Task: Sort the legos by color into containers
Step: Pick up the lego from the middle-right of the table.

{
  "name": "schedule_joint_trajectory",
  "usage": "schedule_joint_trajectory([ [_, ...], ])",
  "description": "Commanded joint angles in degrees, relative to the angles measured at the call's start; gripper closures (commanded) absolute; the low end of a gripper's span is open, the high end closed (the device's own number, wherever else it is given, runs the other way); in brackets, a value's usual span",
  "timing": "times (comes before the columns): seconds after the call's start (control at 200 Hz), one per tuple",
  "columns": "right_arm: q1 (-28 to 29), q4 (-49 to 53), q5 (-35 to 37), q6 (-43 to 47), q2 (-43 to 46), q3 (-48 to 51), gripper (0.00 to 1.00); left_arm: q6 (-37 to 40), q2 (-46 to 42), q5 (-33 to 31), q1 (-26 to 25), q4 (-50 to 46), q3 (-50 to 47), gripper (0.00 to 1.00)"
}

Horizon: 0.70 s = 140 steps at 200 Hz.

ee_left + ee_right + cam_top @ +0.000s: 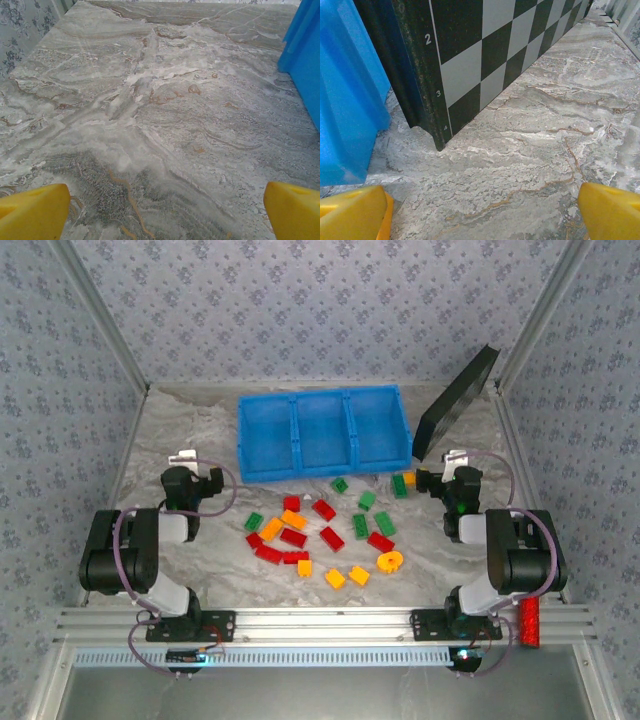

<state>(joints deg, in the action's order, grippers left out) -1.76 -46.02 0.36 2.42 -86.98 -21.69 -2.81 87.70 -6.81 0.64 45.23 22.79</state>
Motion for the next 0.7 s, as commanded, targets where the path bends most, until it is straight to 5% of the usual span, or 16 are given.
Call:
schedule_joint_trajectory([
  [0.0, -0.4, 0.1, -0.6, -0.5, -0.2, -1.1, 0.00, 0.4, 0.2, 1.0, 0.0, 1.7, 0.6, 0.01],
  [0.695, -0.5, 0.2, -0.8, -0.6, -0.2, -1.1, 0.00, 0.5, 0.1, 1.0, -0.1, 1.7, 0.6, 0.01],
])
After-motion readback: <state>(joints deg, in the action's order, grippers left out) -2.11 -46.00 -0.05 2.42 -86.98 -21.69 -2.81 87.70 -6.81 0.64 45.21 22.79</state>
